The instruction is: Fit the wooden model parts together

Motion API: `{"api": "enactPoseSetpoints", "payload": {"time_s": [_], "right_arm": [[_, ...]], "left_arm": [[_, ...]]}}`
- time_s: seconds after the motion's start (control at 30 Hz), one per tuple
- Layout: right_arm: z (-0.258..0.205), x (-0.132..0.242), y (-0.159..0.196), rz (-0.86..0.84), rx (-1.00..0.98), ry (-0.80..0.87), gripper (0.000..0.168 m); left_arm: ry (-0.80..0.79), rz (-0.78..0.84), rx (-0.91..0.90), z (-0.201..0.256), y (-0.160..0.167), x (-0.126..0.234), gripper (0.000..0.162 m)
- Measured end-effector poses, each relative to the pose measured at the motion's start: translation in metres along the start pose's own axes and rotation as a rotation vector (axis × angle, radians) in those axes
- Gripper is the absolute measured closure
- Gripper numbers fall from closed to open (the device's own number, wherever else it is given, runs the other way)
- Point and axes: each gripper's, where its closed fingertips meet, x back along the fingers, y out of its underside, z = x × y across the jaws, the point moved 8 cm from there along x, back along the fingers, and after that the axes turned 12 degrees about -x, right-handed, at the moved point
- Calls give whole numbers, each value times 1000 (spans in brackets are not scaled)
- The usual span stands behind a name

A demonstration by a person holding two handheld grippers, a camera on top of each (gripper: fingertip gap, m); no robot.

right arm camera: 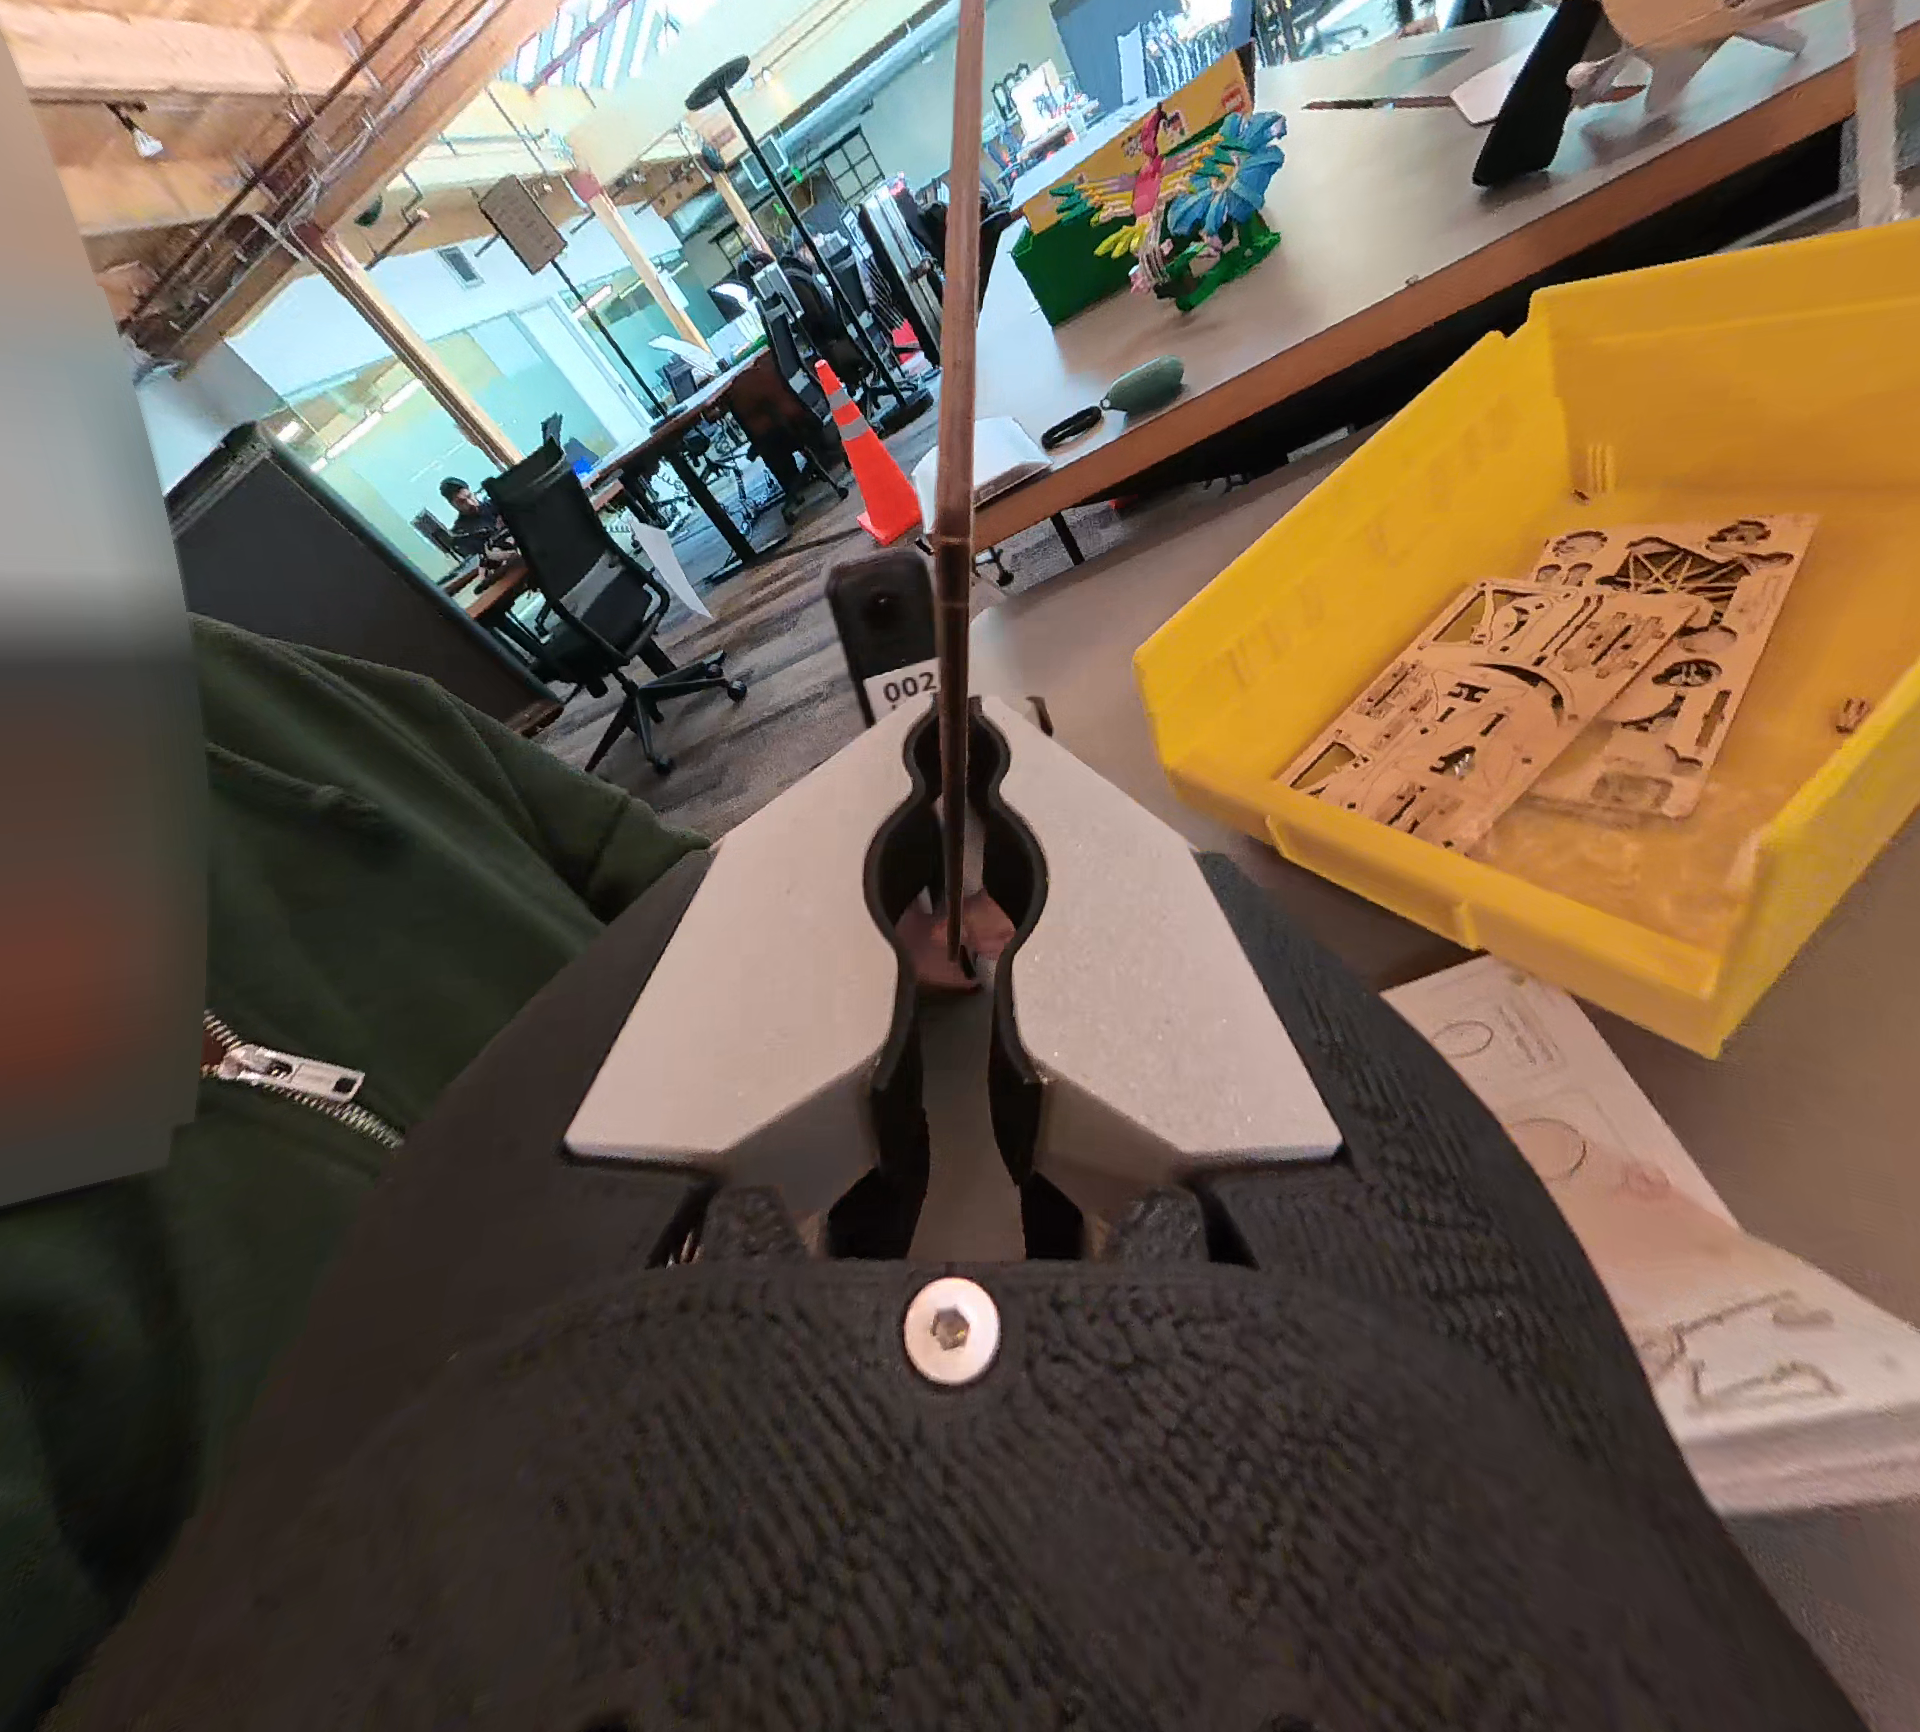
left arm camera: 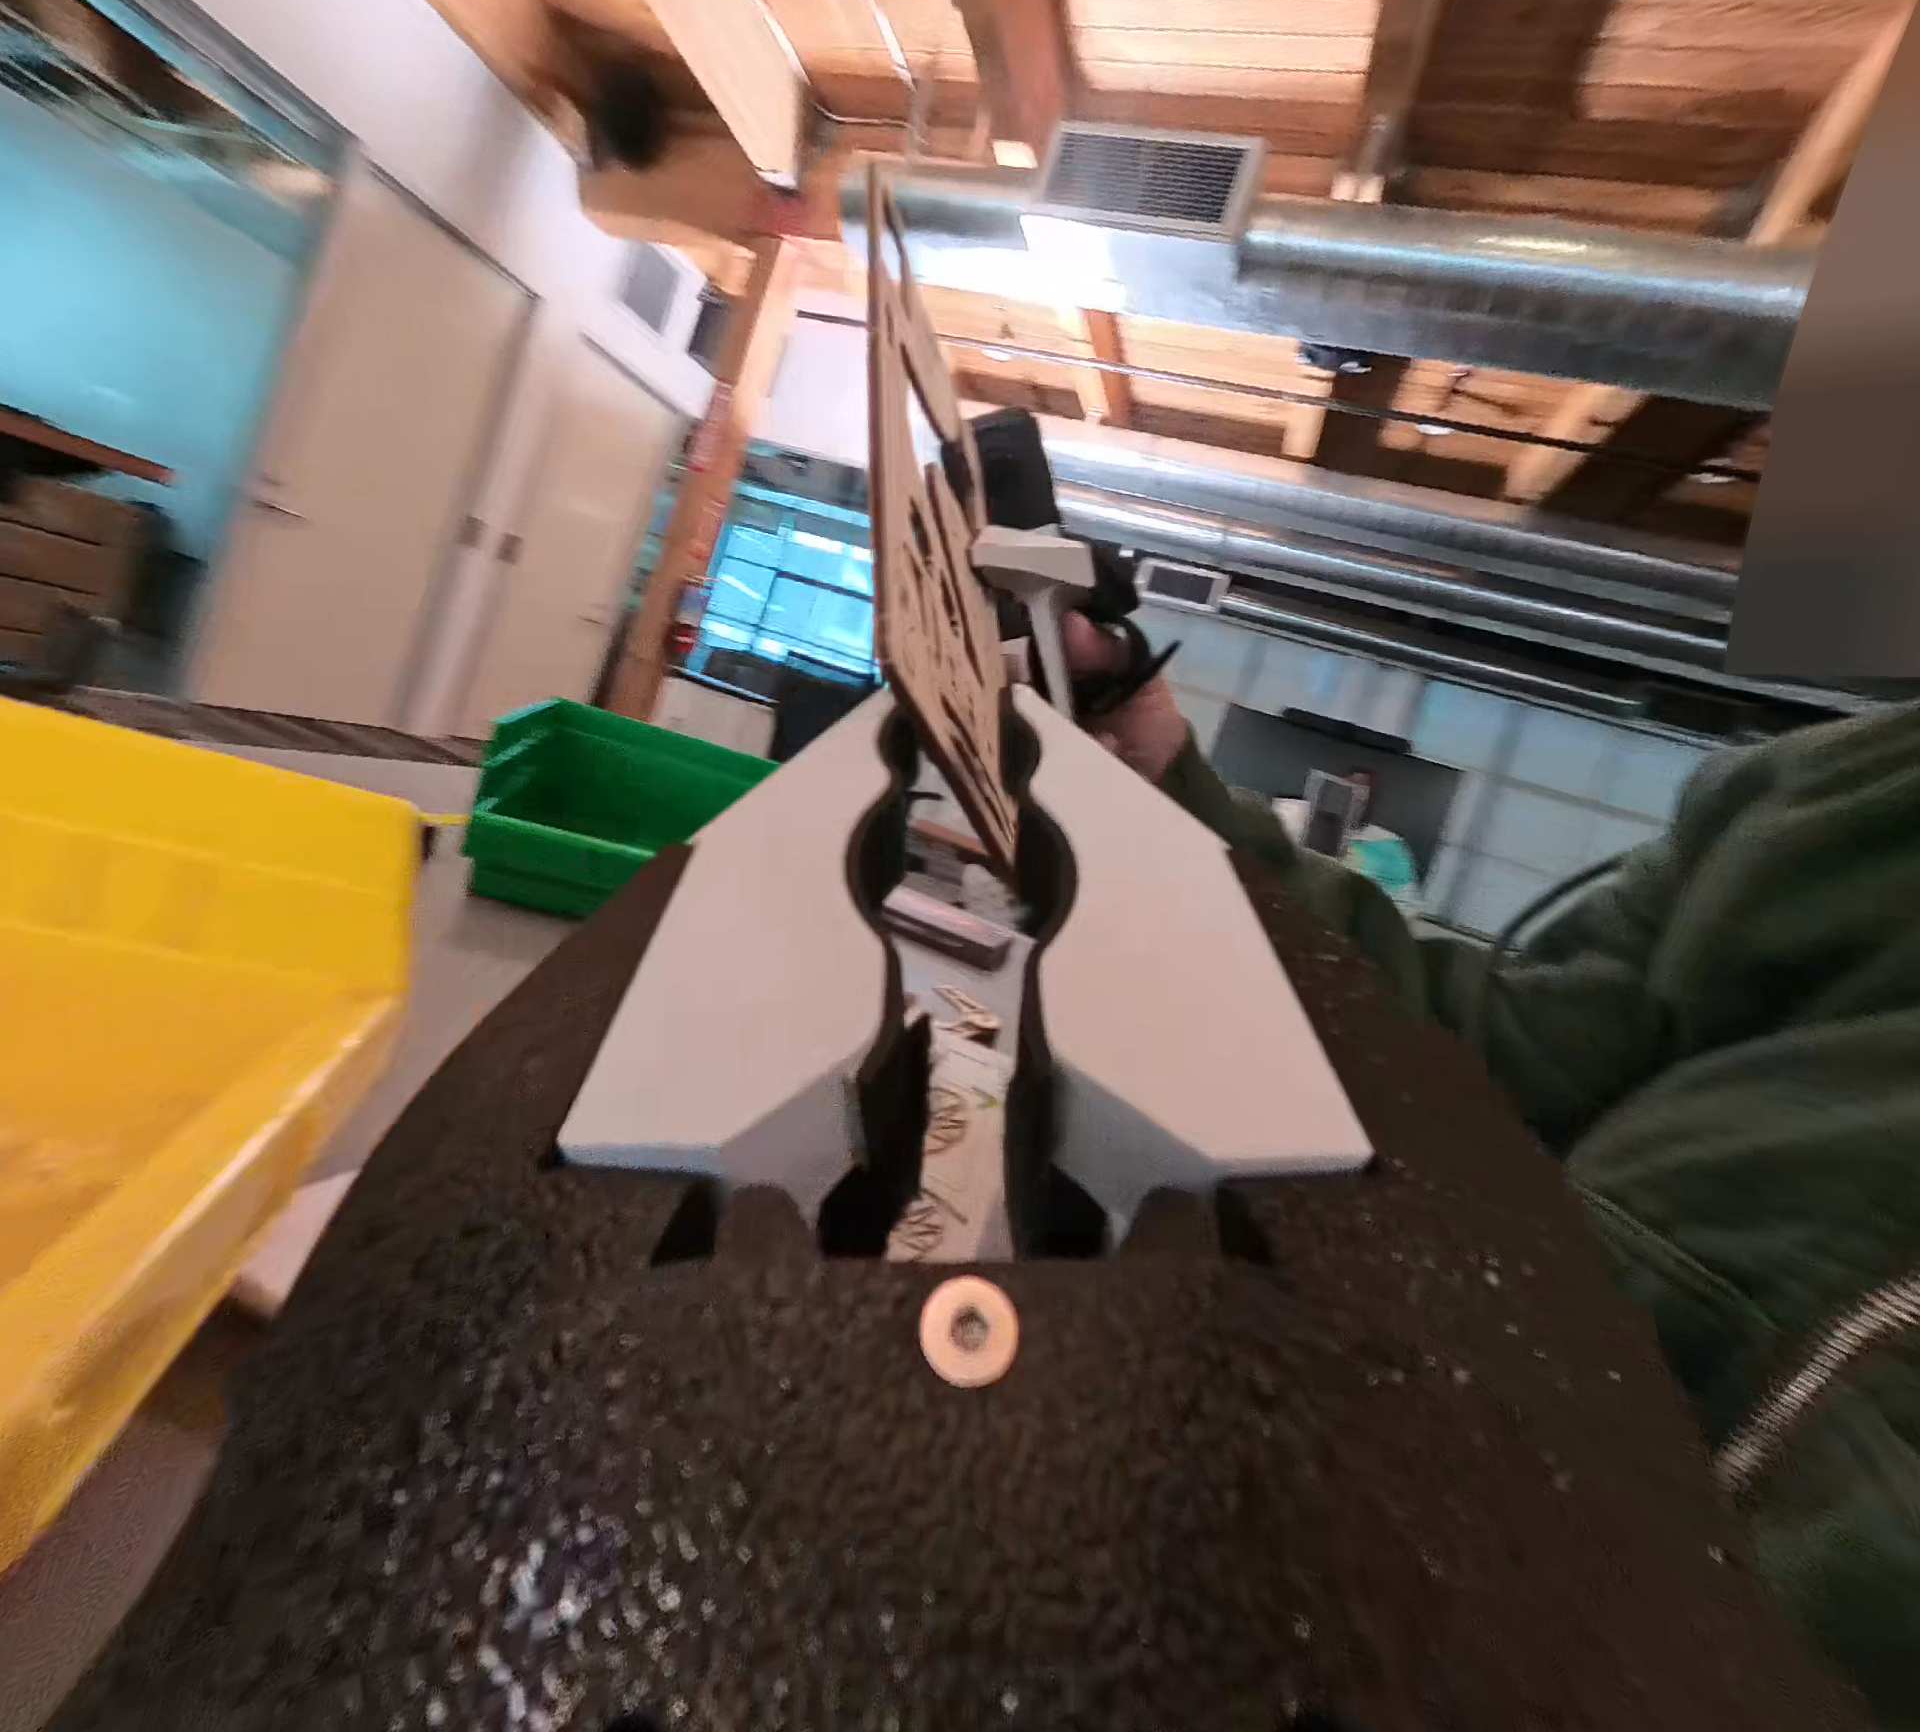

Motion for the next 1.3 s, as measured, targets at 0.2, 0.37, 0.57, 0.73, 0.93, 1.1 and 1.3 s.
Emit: {"api": "enactPoseSetpoints", "payload": {"time_s": [0.2, 0.37, 0.57, 0.73, 0.93, 1.1, 1.3], "right_arm": [[0, 11, 5, 56, -16, -35, 166], [5, 9, 11, 204, 13, 16, 148], [8, -5, 27, 212, 48, 12, 153], [3, -12, 29, 207, 83, 16, 164], [0, -10, 29, 232, 90, 7, 166], [-2, -10, 30, 224, 70, -45, 168], [2, 0, 30, 229, 0, -101, 167]], "left_arm": [[50, 12, 158, 1, 3, -7, 162], [-20, 116, 172, -1, -4, -3, 162], [-48, 163, 167, -2, -7, -1, 162], [-38, 166, 181, -2, -6, -1, 162], [-13, 159, 185, 0, -4, -3, 162], [10, 158, 187, 1, -5, -3, 162], [11, 224, 199, -1, -10, 3, 152]]}}
